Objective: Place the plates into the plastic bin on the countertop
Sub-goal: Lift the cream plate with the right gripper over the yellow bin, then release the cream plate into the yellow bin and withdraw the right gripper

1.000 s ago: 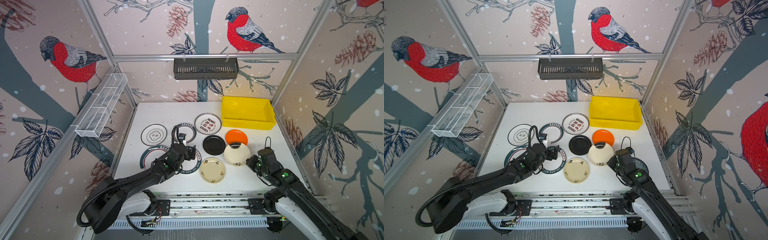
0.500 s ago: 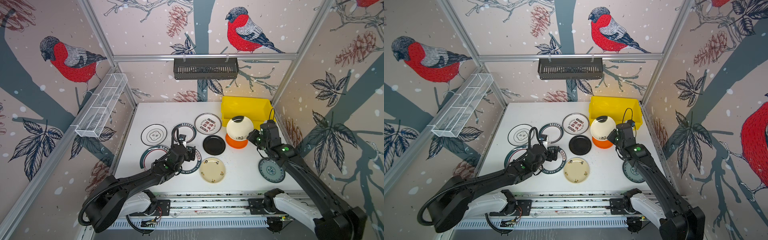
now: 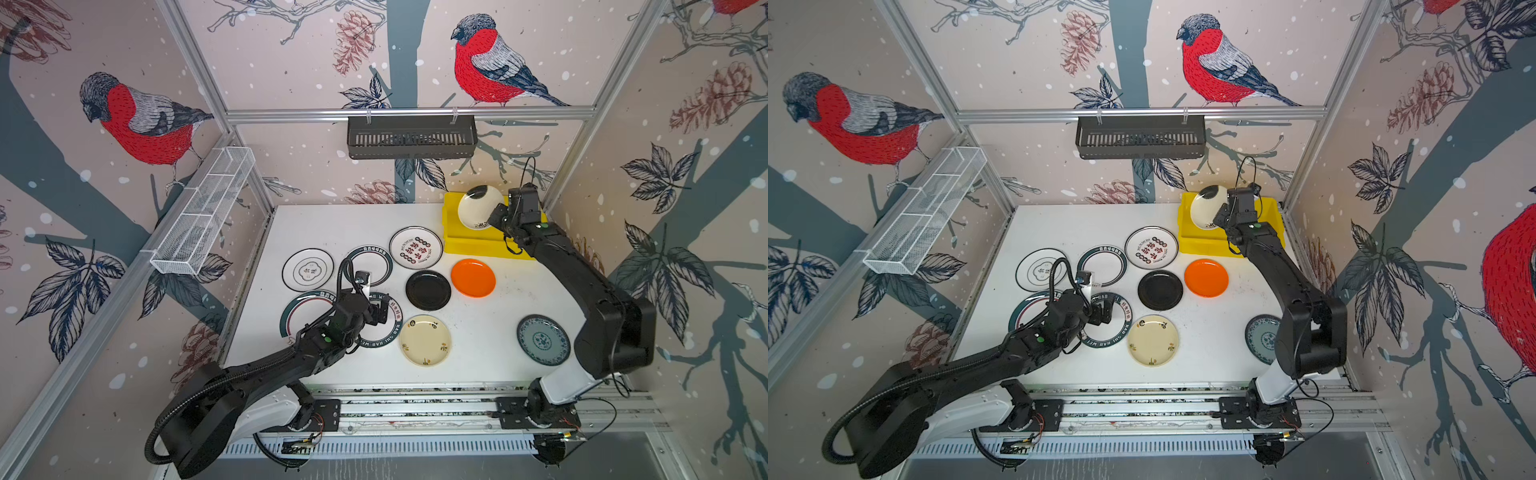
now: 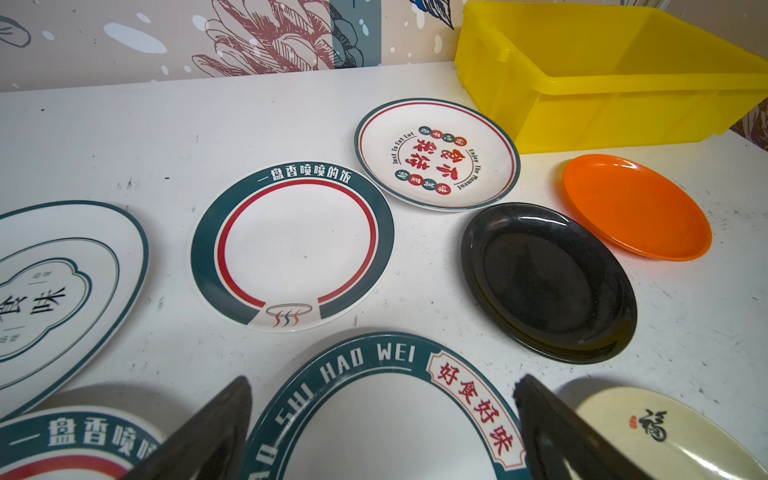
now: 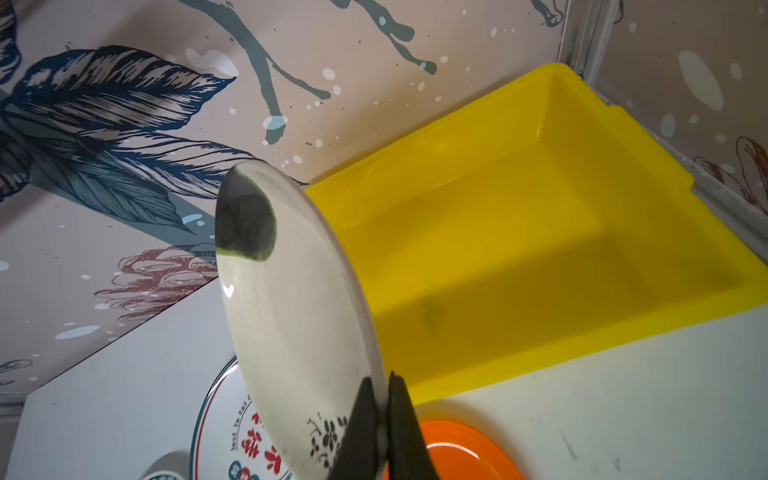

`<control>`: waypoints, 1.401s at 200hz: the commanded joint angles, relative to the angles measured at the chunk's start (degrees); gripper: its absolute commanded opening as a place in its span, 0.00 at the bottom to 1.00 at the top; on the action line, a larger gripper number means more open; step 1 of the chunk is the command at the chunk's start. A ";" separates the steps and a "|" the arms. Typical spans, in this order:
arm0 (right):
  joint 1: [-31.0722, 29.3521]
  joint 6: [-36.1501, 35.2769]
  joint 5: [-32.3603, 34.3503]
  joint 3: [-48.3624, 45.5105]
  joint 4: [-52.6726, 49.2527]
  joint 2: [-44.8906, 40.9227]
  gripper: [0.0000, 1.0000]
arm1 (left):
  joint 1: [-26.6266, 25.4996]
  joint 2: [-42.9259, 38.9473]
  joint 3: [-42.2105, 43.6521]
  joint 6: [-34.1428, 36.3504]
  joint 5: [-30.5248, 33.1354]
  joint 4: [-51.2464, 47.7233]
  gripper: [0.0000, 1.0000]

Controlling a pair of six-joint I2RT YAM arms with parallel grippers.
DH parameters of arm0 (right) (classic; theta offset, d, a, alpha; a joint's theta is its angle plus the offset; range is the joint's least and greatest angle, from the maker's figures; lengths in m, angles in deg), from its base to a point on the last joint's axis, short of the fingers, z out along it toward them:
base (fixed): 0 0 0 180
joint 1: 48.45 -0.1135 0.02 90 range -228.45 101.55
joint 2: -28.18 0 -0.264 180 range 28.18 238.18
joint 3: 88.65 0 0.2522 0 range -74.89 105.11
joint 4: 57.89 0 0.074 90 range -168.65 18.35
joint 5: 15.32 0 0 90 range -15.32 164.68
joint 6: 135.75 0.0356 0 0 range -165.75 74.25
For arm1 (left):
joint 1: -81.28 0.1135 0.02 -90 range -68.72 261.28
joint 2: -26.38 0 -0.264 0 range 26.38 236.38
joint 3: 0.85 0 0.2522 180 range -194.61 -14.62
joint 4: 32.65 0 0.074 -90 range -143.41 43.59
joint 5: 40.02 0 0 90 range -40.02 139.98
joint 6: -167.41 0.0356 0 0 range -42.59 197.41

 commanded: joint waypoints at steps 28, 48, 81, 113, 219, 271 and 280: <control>-0.31 -4.24 4.90 14.97 -6.44 13.35 0.00 | -0.06 -0.96 0.40 0.38 1.05 3.06 0.98; -0.93 -4.98 6.53 18.44 -8.37 17.50 0.00 | -0.06 -1.49 0.42 0.79 2.59 2.29 0.98; -1.85 -5.53 6.83 21.00 -9.91 21.46 0.00 | -0.06 -2.38 1.22 1.84 3.39 2.68 0.98; -2.82 -5.88 6.87 21.73 -11.95 23.97 0.00 | -0.06 -3.28 1.50 2.34 4.80 2.55 0.98; -2.75 -7.11 5.44 32.47 -18.80 35.75 0.01 | -0.06 -4.61 1.61 3.26 4.50 2.11 0.98; -2.66 -7.55 4.10 31.93 -18.82 35.47 0.48 | -0.06 -6.62 2.29 3.75 4.48 2.36 0.98; -2.68 -7.72 4.62 31.50 -18.65 34.67 0.56 | -0.06 -6.64 2.27 3.74 4.45 2.40 0.98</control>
